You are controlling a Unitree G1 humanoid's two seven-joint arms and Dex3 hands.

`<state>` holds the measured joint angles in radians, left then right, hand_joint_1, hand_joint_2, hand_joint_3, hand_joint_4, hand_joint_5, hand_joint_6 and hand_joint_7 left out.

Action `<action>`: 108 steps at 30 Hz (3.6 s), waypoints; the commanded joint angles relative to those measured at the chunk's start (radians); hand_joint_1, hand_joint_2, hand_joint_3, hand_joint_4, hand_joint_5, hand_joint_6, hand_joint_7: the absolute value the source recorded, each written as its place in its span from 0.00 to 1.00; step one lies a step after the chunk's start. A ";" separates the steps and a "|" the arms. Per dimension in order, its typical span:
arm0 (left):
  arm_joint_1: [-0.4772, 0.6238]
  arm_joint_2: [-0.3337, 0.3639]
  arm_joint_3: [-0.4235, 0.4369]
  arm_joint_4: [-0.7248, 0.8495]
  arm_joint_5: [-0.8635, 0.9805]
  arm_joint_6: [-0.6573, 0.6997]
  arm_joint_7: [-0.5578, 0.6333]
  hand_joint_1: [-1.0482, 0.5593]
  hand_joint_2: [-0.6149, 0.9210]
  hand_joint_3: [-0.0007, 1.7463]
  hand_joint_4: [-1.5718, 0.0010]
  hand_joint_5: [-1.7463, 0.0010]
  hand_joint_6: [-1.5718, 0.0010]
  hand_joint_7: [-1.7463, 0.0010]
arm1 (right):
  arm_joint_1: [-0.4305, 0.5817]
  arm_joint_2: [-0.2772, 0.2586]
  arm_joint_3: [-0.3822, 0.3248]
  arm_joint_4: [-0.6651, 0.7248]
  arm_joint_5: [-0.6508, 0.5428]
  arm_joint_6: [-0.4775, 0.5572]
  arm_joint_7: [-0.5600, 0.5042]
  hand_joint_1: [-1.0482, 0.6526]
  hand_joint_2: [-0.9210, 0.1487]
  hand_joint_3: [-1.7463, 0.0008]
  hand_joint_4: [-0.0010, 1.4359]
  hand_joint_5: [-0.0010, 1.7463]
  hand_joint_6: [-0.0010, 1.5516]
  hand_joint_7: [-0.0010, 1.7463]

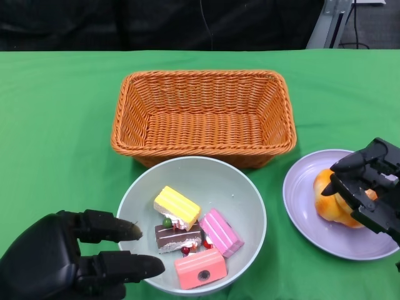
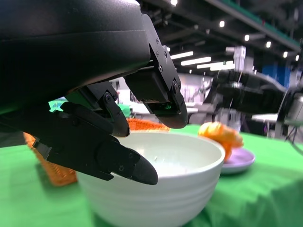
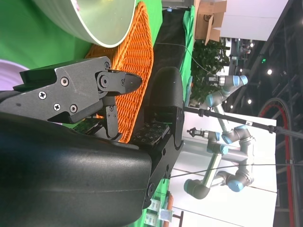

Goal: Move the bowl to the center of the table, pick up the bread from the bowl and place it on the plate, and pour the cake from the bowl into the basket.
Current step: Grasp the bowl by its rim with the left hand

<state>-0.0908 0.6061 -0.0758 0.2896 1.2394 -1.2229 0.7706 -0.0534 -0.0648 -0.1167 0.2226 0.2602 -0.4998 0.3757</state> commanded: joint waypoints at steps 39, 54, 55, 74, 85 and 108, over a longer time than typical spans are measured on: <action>-0.033 0.055 -0.259 -0.108 -0.213 0.403 -0.391 0.41 0.91 0.00 0.42 1.00 0.47 1.00 | 0.069 0.030 0.034 -0.096 -0.001 -0.004 -0.034 0.61 0.25 0.57 0.48 0.80 0.45 0.66; -0.095 -0.001 -0.341 0.005 -0.195 0.508 -0.353 0.42 0.90 0.00 0.46 1.00 0.48 1.00 | 0.082 0.030 0.050 -0.118 0.007 0.006 -0.028 0.61 0.27 0.54 0.47 0.80 0.44 0.66; -0.099 -0.005 -0.346 0.013 -0.195 0.511 -0.347 0.42 0.90 0.00 0.46 1.00 0.48 1.00 | 0.083 0.031 0.051 -0.121 0.013 0.012 -0.026 0.61 0.27 0.54 0.47 0.80 0.44 0.66; -0.213 -0.041 -0.498 0.241 -0.165 0.593 -0.320 0.41 0.94 0.01 0.46 1.00 0.47 1.00 | 0.080 0.033 0.040 -0.127 0.056 0.028 -0.003 0.60 0.24 0.57 0.45 0.83 0.43 0.66; -0.270 -0.058 -0.553 0.365 -0.139 0.458 0.004 0.49 0.94 0.00 0.30 0.95 0.31 0.95 | 0.075 0.039 0.040 -0.113 0.048 0.016 -0.004 0.61 0.24 0.57 0.46 0.82 0.44 0.65; -0.281 -0.053 -0.555 0.390 -0.172 0.398 0.185 0.60 0.97 0.02 0.51 0.15 0.46 0.36 | 0.090 0.063 0.046 -0.113 0.010 0.001 -0.045 0.61 0.25 0.57 0.49 0.80 0.46 0.64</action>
<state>-0.3746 0.5320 -0.6543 0.6798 1.0993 -0.8144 0.9358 0.0338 -0.0032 -0.0617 0.1088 0.2626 -0.4928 0.3394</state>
